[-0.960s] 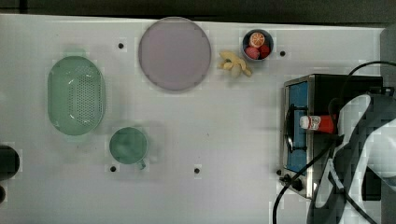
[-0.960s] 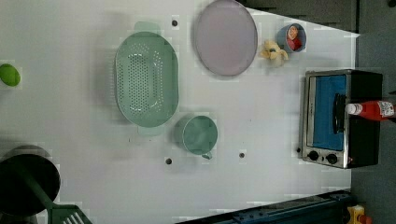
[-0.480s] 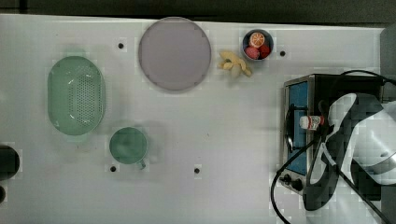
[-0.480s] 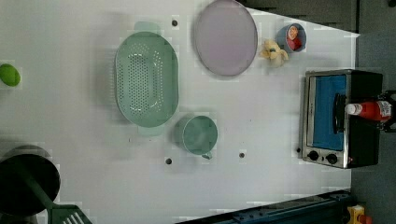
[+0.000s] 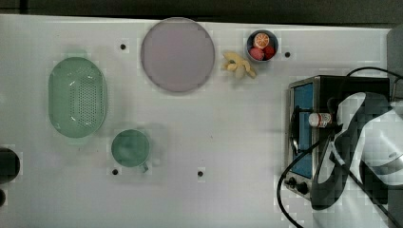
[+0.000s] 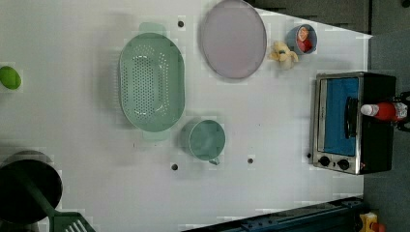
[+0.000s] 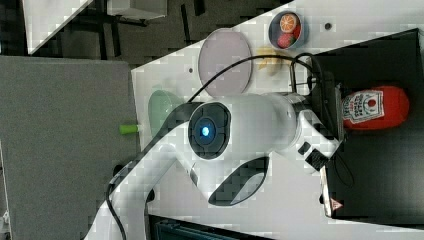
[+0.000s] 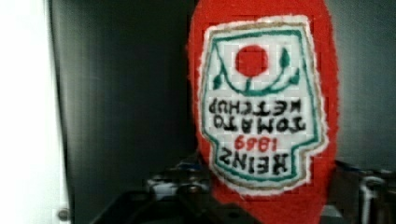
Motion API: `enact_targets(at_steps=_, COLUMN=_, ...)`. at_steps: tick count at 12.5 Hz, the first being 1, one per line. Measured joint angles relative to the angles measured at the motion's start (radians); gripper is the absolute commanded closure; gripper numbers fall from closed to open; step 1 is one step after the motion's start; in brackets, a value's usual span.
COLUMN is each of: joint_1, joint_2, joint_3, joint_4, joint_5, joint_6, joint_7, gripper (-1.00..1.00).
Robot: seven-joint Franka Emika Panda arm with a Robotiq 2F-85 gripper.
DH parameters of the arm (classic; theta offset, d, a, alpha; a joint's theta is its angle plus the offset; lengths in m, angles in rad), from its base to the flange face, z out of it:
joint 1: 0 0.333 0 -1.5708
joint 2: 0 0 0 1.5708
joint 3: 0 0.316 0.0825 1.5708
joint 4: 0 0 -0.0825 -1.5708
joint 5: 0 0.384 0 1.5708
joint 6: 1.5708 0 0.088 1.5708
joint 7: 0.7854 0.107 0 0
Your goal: Pick Ketchup from oven and place it on table.
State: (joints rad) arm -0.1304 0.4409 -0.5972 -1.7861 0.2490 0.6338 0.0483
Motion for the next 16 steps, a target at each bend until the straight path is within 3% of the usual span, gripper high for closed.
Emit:
enact_targets(at_steps=5, joint_1=-0.009, joint_2=-0.026, joint_3=-0.005, joint_4=-0.016, joint_5=-0.028, joint_6=-0.019, joint_7=0.005, gripper=-0.27)
enact_targets(at_steps=9, joint_1=-0.010, joint_2=-0.059, joint_3=-0.005, joint_4=0.071, joint_5=-0.085, joint_6=-0.195, joint_7=0.003, gripper=-0.27)
enact_targets(at_steps=13, joint_1=0.037, joint_2=-0.114, joint_3=-0.014, joint_4=0.235, joint_5=-0.138, joint_6=-0.350, joint_7=0.001, gripper=-0.27)
enact_targets(at_steps=16, joint_1=0.073, joint_2=-0.213, joint_3=0.040, joint_4=0.278, joint_5=-0.175, joint_6=-0.426, joint_7=0.001, gripper=-0.27)
